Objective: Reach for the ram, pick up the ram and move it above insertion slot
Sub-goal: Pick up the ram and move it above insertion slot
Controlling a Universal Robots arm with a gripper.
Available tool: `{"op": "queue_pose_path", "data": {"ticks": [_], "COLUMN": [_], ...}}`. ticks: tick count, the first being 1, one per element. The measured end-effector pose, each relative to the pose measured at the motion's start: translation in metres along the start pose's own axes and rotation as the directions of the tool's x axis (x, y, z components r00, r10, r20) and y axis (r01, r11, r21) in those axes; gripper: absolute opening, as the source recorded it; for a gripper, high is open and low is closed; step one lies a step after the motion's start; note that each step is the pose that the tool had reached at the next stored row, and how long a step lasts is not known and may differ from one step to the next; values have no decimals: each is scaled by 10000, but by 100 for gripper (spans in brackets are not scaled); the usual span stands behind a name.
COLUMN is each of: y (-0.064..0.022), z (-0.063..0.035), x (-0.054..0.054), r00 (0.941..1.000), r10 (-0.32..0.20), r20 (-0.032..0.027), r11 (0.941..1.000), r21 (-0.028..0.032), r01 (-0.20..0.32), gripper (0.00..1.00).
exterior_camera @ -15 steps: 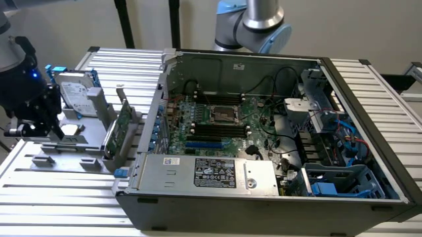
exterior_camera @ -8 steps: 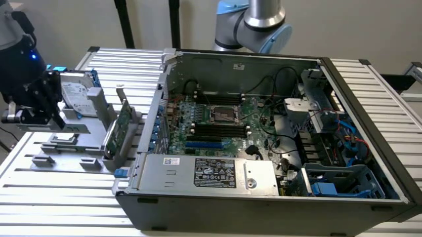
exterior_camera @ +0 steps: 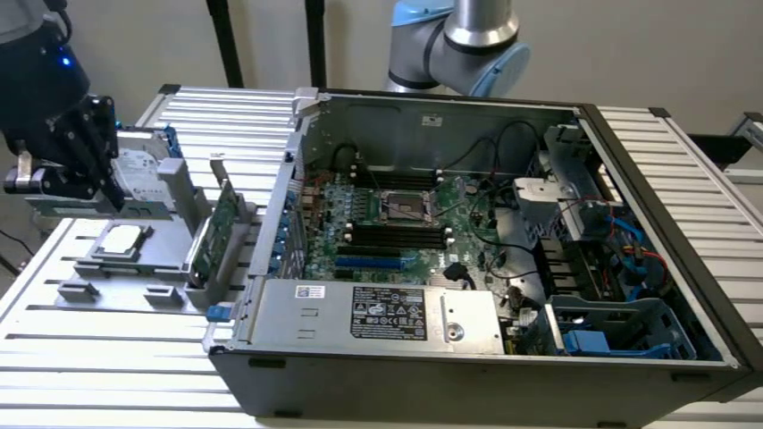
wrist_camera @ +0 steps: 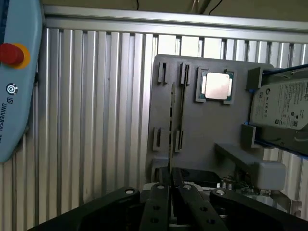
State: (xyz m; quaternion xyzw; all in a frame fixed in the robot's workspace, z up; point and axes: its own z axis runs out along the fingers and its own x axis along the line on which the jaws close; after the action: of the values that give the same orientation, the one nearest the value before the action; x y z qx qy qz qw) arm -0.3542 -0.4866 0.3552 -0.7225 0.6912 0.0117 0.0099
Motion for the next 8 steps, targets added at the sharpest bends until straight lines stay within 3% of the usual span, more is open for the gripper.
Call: {"op": "queue_pose_path", "data": {"ticks": [8], "y": [-352], "z": [-178], "x": [11], "r00": [9997], "r10": [-4], "r20": [240], "r11": [10000], "r21": [-9], "r01": [4], "gripper": [13]}}
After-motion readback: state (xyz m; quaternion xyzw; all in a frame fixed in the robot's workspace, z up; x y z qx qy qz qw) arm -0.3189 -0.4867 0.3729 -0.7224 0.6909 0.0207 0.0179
